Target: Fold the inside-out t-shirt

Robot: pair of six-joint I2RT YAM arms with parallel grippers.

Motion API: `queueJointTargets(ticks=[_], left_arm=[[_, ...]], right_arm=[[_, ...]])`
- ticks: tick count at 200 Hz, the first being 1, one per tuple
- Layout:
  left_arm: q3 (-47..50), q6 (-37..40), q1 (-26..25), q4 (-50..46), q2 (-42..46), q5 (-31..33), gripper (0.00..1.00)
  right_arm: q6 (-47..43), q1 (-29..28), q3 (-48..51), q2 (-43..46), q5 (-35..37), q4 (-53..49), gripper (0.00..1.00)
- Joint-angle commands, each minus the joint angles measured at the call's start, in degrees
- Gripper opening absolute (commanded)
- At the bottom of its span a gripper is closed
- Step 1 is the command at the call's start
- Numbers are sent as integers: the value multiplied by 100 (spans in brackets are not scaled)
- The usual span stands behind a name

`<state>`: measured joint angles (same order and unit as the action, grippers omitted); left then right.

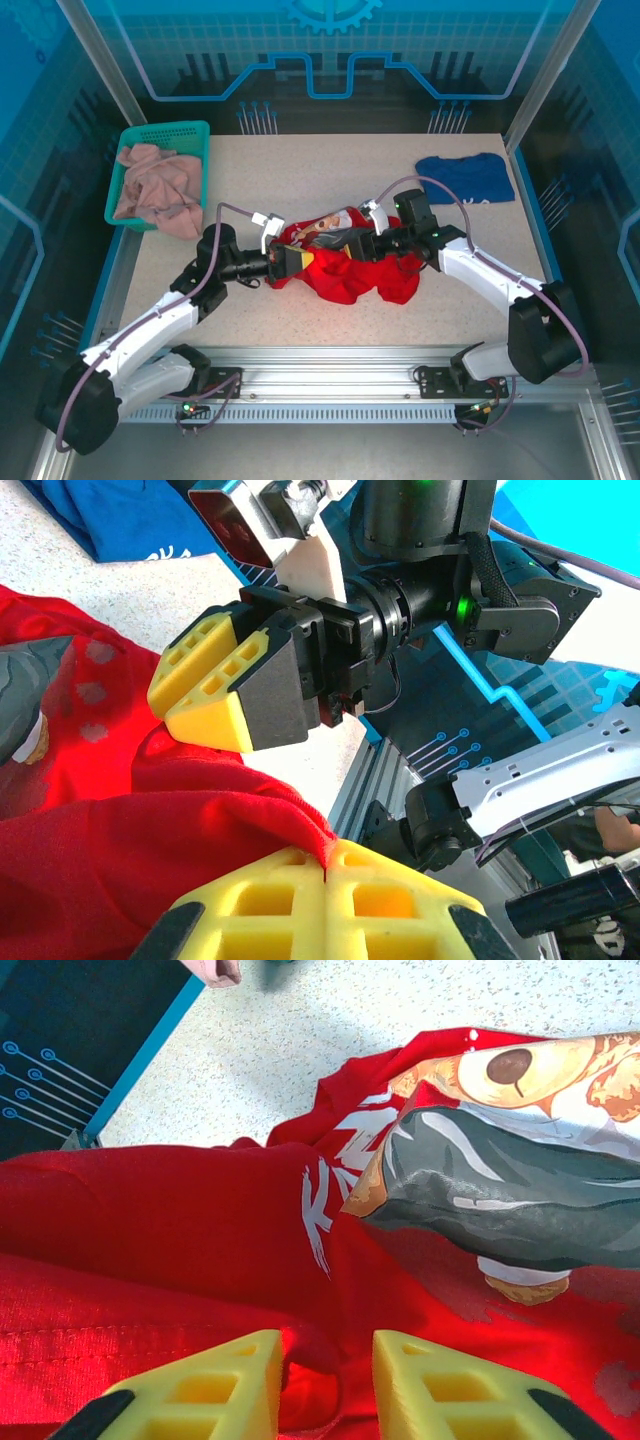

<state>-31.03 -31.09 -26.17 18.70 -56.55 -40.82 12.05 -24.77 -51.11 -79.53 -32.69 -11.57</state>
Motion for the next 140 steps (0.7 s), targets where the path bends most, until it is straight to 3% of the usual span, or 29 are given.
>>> queueJointTargets(ticks=[1, 52, 102, 119, 140], left_arm=[[-142, 172, 27, -13, 144, -77, 0], [-123, 209, 27, -67, 156, -47, 0], [-98, 301, 25, -223, 201, 99, 0], [-101, 397, 34, -672, 261, 621, 0], [-118, 427, 34, -1478, 298, 1854, 1]], right_arm=[[155, 72, 40, -15, -299, 63, 33], [778, -154, 39, -219, -616, 489, 36], [933, -140, 40, -40, -255, 375, 6], [1078, -111, 36, 170, -34, 358, 0], [1495, -147, 35, 433, 269, 536, 0]])
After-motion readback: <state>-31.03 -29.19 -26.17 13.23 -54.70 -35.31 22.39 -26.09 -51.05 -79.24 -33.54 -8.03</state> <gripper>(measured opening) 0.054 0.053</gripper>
